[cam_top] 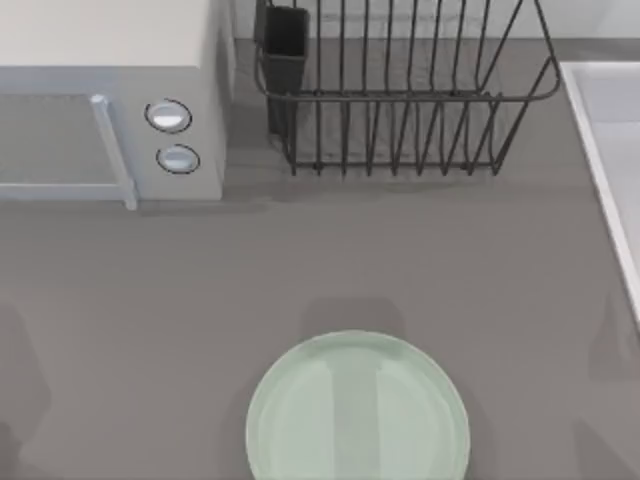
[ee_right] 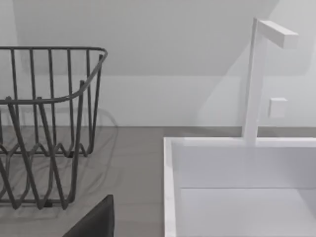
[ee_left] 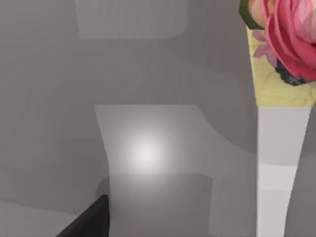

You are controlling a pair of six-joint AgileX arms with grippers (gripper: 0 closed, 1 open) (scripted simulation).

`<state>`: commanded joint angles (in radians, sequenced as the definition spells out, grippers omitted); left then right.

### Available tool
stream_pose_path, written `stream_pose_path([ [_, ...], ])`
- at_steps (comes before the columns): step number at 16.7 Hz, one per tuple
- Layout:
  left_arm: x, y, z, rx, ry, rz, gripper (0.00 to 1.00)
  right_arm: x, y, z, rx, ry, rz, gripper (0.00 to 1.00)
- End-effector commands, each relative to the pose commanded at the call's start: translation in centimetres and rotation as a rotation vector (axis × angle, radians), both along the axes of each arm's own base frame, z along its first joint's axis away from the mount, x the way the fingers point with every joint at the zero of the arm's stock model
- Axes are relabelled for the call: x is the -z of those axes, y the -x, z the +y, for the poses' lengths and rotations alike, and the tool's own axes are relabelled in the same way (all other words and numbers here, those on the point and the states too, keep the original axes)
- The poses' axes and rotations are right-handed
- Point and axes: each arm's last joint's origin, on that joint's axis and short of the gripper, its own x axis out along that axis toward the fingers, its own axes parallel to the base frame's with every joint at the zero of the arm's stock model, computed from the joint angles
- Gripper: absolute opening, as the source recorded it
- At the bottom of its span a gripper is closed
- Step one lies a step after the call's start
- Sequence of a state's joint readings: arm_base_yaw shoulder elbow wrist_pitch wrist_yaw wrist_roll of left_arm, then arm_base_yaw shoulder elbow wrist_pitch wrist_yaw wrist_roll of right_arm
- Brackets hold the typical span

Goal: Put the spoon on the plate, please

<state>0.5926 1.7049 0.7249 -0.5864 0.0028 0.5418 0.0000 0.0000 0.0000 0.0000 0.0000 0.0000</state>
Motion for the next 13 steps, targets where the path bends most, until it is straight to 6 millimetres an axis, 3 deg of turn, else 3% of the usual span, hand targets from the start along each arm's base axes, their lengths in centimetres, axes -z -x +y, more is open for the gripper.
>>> stream_pose_path([
  [8,0.0,0.0,0.0,0.0,0.0,0.0,0.0,0.0,0.0,0.0,0.0,0.0,0.0,1.0],
  [9,-2.2,-0.1,0.1,0.002,-0.002,-0.034,0.0,0.0,0.0,0.0,0.0,0.0,0.0,1.0],
  [13,-3.8,-0.5,0.4,0.0,-0.003,-0.037,0.0,0.0,0.0,0.0,0.0,0.0,0.0,1.0],
])
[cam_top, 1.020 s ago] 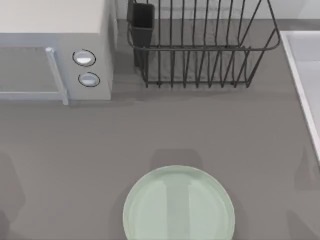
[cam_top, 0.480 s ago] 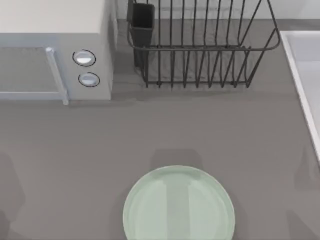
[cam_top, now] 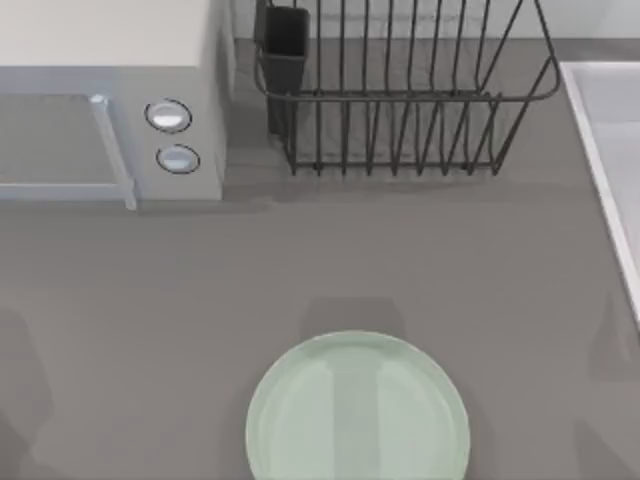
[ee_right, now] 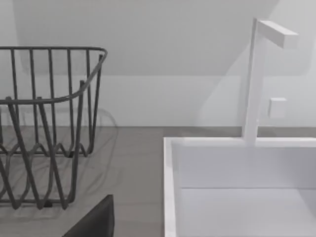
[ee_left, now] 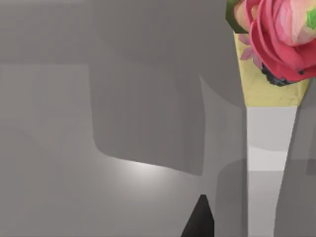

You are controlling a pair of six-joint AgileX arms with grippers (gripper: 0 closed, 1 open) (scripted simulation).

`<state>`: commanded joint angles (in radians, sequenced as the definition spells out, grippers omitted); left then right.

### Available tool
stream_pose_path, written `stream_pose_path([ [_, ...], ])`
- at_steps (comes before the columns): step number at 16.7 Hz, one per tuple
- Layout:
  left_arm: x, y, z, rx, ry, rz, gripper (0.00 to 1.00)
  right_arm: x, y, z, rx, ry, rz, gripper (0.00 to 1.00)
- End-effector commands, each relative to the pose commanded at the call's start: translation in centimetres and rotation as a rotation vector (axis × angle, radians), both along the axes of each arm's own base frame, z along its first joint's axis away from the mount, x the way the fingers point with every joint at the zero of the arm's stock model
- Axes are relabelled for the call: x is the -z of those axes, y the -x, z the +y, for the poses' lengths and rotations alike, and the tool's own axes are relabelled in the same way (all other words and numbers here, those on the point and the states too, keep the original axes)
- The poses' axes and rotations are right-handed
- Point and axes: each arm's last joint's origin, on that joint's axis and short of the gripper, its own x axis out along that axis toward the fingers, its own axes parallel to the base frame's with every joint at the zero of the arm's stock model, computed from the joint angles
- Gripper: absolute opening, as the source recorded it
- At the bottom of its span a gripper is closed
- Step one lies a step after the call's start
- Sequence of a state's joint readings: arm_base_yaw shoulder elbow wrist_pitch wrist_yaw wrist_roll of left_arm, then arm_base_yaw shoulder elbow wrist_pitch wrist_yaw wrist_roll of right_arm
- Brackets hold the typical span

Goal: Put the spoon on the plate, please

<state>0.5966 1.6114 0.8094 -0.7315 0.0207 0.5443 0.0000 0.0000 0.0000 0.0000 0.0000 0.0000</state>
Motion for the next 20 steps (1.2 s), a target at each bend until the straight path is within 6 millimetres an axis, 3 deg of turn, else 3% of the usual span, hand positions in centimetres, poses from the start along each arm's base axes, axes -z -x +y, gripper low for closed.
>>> stream_pose_path([
  [8,-7.9,0.3,-0.3,0.002,0.005,0.007,0.0,0.0,0.0,0.0,0.0,0.0,0.0,1.0],
  [15,-8.2,0.1,-0.4,0.015,0.004,0.007,0.0,0.0,0.0,0.0,0.0,0.0,0.0,1.0],
  [18,-8.2,-2.0,-2.0,0.121,0.006,0.013,0.0,0.0,0.0,0.0,0.0,0.0,0.0,1.0],
  [20,-8.1,-4.3,-4.3,0.245,0.008,0.022,0.0,0.0,0.0,0.0,0.0,0.0,0.0,1.0],
])
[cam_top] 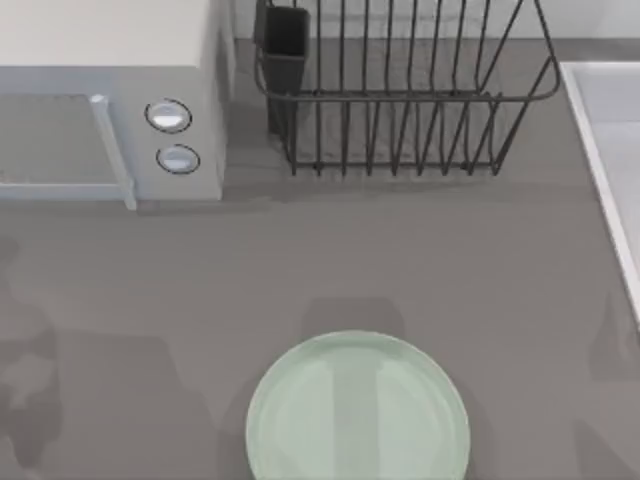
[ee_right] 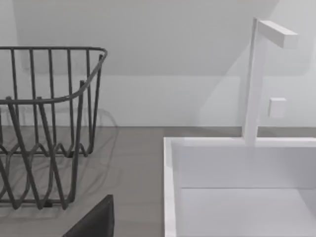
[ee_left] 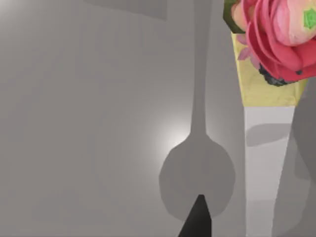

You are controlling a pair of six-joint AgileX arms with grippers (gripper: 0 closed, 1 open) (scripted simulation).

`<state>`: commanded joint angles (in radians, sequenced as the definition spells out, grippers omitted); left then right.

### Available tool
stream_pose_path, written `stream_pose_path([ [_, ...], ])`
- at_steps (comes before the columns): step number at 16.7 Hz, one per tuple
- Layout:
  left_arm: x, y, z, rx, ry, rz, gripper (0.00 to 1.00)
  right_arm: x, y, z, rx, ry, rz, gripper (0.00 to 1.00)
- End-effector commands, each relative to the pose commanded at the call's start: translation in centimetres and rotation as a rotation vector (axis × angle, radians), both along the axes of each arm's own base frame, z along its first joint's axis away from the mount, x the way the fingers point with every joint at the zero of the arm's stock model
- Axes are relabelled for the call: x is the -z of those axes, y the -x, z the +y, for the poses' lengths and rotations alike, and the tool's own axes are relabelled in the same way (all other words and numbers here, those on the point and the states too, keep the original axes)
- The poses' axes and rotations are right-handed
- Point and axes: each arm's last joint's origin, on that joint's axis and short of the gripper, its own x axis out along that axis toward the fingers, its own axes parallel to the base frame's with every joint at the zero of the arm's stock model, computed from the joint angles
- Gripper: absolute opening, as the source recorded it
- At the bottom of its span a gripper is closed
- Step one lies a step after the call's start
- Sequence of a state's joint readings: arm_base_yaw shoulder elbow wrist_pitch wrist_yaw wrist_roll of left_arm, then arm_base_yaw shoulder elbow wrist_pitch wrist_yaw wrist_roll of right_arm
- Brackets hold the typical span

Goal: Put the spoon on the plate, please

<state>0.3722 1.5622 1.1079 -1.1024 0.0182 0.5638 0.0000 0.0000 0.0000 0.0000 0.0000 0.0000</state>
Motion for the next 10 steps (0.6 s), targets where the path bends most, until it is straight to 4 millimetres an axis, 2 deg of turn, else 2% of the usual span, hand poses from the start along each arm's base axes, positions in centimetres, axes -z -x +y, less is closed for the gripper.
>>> stream_pose_path([
  [3,0.4,-3.4,-5.7,0.245,0.004,0.018,0.0,0.0,0.0,0.0,0.0,0.0,0.0,1.0],
  [6,1.1,-5.4,-14.2,0.542,0.005,0.034,0.0,0.0,0.0,0.0,0.0,0.0,0.0,1.0],
  [8,1.6,-5.2,-20.7,0.751,0.004,0.04,0.0,0.0,0.0,0.0,0.0,0.0,0.0,1.0],
  [10,2.0,-3.6,-27.0,0.951,0.002,0.038,0.0,0.0,0.0,0.0,0.0,0.0,0.0,1.0],
])
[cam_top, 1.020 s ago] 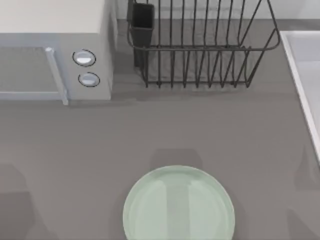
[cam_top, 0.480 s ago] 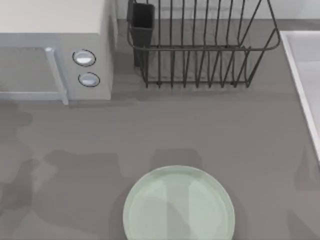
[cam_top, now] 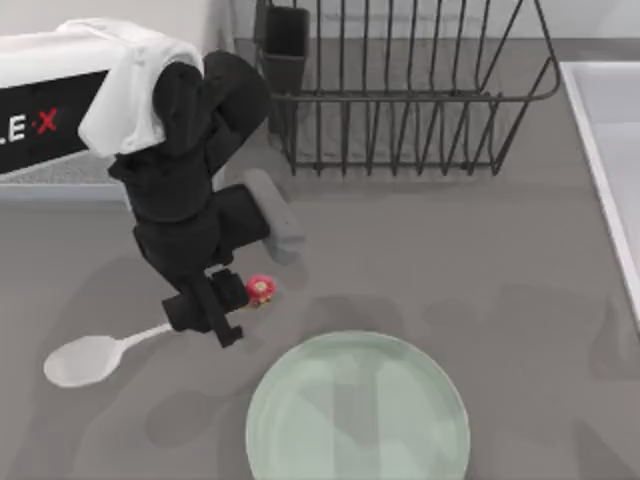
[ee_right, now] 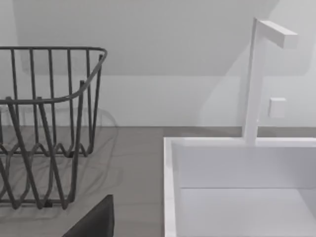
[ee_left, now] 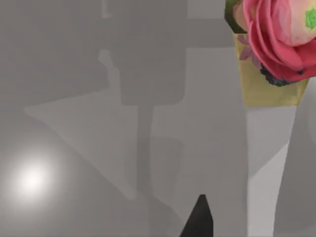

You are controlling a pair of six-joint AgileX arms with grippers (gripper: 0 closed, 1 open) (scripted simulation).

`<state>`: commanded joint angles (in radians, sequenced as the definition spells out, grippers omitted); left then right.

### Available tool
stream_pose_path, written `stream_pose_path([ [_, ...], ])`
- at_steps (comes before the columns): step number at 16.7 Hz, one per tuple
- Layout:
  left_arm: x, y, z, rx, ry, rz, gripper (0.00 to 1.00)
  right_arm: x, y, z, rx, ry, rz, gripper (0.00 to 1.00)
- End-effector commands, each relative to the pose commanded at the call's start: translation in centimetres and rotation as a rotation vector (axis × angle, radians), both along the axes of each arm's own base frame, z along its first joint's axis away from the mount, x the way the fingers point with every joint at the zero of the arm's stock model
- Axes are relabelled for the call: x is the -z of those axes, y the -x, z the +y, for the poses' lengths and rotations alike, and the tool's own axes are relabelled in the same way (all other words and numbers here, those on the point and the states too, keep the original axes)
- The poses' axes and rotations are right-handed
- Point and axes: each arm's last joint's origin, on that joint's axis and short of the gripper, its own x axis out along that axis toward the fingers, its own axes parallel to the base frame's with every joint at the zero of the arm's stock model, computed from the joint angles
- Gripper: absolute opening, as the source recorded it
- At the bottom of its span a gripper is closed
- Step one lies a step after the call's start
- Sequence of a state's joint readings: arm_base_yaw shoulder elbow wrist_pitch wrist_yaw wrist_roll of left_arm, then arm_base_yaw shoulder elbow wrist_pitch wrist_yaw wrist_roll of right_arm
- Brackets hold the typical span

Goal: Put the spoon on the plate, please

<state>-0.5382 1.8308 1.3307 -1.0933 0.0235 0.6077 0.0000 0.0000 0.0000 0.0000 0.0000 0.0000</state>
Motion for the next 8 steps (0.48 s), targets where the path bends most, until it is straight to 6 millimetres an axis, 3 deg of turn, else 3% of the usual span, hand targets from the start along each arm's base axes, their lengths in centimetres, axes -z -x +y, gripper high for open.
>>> stream_pose_path([
  [2,0.3,2.5,-5.4,0.175,0.006,-0.01,0.0,0.0,0.0,0.0,0.0,0.0,0.0,1.0],
  [4,0.5,5.2,-9.4,0.311,0.014,-0.023,0.0,0.0,0.0,0.0,0.0,0.0,0.0,1.0],
  [6,0.6,7.3,-12.0,0.404,0.021,-0.034,0.0,0.0,0.0,0.0,0.0,0.0,0.0,1.0],
  [8,0.7,8.6,-13.3,0.454,0.024,-0.04,0.0,0.0,0.0,0.0,0.0,0.0,0.0,1.0],
])
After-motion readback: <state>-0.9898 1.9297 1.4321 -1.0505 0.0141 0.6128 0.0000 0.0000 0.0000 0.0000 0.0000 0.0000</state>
